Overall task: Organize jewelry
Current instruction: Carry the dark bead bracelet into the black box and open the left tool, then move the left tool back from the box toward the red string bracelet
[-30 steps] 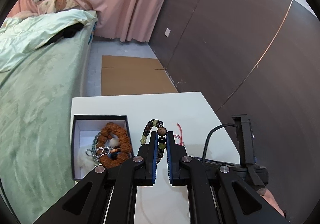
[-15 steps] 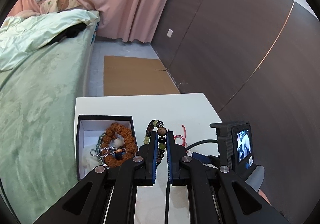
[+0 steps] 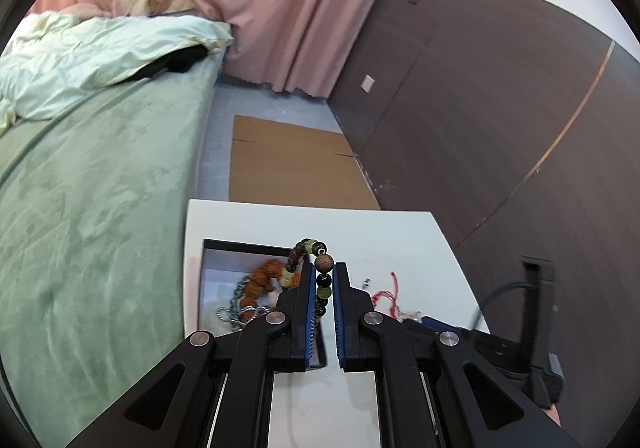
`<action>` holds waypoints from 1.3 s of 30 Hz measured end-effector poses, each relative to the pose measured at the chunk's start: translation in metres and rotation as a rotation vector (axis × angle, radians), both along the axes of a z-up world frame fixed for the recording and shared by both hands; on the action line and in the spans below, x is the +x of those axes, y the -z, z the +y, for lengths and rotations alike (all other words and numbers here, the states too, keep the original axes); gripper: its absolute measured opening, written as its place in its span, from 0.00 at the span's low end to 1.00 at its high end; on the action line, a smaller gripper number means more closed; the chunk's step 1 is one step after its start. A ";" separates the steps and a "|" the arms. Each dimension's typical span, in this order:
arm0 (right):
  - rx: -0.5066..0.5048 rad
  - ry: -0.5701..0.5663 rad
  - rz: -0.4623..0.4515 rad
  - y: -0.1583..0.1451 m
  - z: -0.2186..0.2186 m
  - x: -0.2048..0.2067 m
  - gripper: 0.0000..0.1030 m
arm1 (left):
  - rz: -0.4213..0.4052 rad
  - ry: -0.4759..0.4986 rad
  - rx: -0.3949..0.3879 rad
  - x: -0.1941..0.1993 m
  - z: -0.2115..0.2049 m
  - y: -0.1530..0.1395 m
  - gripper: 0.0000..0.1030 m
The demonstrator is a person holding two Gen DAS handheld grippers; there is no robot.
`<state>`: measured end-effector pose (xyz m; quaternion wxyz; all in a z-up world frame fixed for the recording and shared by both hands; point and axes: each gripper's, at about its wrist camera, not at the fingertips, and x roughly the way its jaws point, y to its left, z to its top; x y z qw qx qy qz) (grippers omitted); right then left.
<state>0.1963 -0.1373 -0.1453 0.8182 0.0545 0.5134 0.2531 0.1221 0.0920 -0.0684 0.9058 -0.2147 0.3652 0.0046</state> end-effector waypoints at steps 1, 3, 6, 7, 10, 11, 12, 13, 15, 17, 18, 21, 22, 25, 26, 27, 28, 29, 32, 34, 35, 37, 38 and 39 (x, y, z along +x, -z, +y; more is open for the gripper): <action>0.010 -0.002 -0.006 -0.003 0.001 -0.002 0.35 | 0.011 -0.016 -0.001 0.001 0.003 0.001 0.08; 0.040 -0.009 -0.016 -0.009 0.004 -0.004 0.35 | 0.033 -0.033 -0.025 0.003 0.008 0.006 0.09; 0.088 -0.021 -0.029 -0.016 0.009 -0.006 0.35 | 0.078 -0.015 -0.117 0.008 0.018 0.016 0.25; 0.107 -0.025 -0.030 -0.018 0.010 -0.007 0.35 | 0.083 -0.017 -0.120 0.008 0.019 0.016 0.33; 0.156 -0.042 -0.043 -0.025 0.018 -0.010 0.35 | 0.058 -0.047 -0.081 0.001 0.020 0.012 0.71; 0.169 -0.047 -0.047 -0.027 0.021 -0.010 0.35 | 0.038 -0.054 -0.071 -0.003 0.021 0.009 0.73; 0.186 -0.055 -0.050 -0.030 0.024 -0.011 0.35 | 0.029 -0.053 -0.070 -0.005 0.022 0.006 0.73; 0.207 -0.063 -0.051 -0.033 0.027 -0.012 0.35 | 0.028 -0.051 -0.072 -0.006 0.023 0.005 0.73; 0.239 -0.079 -0.051 -0.037 0.038 -0.012 0.35 | 0.025 -0.058 -0.069 -0.008 0.026 0.004 0.73; 0.250 -0.096 -0.047 -0.041 0.046 -0.011 0.35 | 0.027 -0.073 -0.060 -0.011 0.032 0.004 0.73; 0.252 -0.105 -0.045 -0.043 0.050 -0.010 0.35 | 0.027 -0.078 -0.058 -0.011 0.034 0.004 0.73; 0.246 -0.139 -0.045 -0.049 0.065 -0.008 0.35 | 0.019 -0.093 -0.058 -0.016 0.041 0.002 0.73; 0.242 -0.147 -0.045 -0.050 0.068 -0.007 0.35 | 0.016 -0.099 -0.053 -0.017 0.043 0.001 0.73; 0.240 -0.176 -0.038 -0.053 0.080 -0.006 0.35 | 0.007 -0.119 -0.038 -0.021 0.051 -0.003 0.73; 0.239 -0.186 -0.037 -0.054 0.084 -0.006 0.35 | 0.005 -0.126 -0.037 -0.022 0.053 -0.004 0.73; 0.233 -0.199 -0.037 -0.056 0.090 -0.005 0.35 | 0.004 -0.135 -0.037 -0.023 0.055 -0.004 0.73; 0.228 -0.206 -0.037 -0.056 0.093 -0.004 0.35 | 0.002 -0.145 -0.040 -0.024 0.057 -0.004 0.73; 0.225 -0.217 -0.037 -0.057 0.100 -0.002 0.35 | 0.001 -0.156 -0.045 -0.025 0.060 -0.004 0.73; 0.232 -0.247 -0.029 -0.055 0.113 0.001 0.35 | 0.004 -0.184 -0.054 -0.027 0.066 -0.003 0.74; 0.238 -0.275 -0.006 -0.049 0.120 0.003 0.41 | 0.002 -0.195 -0.058 -0.028 0.069 -0.002 0.76; 0.245 -0.284 0.012 -0.045 0.121 0.004 0.57 | -0.001 -0.199 -0.059 -0.028 0.069 -0.002 0.78; 0.242 -0.265 0.020 -0.039 0.115 0.006 0.69 | -0.003 -0.198 -0.054 -0.027 0.067 -0.002 0.78; 0.239 -0.256 0.020 -0.039 0.112 0.007 0.69 | -0.004 -0.193 -0.048 -0.026 0.064 -0.002 0.78; 0.245 -0.241 0.030 -0.039 0.103 0.009 0.69 | -0.007 -0.188 -0.046 -0.026 0.063 -0.003 0.78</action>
